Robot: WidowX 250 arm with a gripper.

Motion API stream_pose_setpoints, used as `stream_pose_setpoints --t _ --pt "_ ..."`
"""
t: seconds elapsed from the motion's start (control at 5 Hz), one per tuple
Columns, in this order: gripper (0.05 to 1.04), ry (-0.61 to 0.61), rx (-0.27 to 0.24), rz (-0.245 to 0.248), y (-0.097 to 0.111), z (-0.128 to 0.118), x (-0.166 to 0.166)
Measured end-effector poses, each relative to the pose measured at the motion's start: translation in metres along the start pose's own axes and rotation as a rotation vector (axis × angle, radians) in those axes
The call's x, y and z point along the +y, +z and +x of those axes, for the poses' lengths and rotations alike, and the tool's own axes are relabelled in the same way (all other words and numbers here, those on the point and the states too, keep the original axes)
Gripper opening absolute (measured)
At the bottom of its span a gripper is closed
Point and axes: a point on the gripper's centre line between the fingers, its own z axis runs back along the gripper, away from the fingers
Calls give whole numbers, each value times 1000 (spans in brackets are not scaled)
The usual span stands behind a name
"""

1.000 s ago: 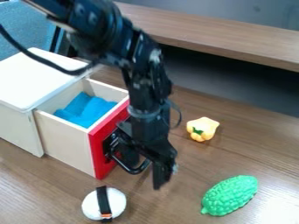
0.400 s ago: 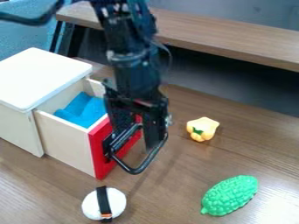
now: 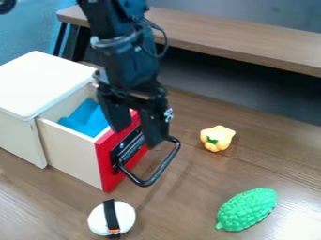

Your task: Open the drawer

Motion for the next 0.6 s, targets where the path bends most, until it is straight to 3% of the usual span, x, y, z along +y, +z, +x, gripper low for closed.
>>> stream_pose_setpoints --t 0.2,0.4,0.6 --pt "999 5 -10 3 15 -11 -6" --pt "999 14 16 3 22 -24 -10" --pt "999 34 35 16 51 -49 0"
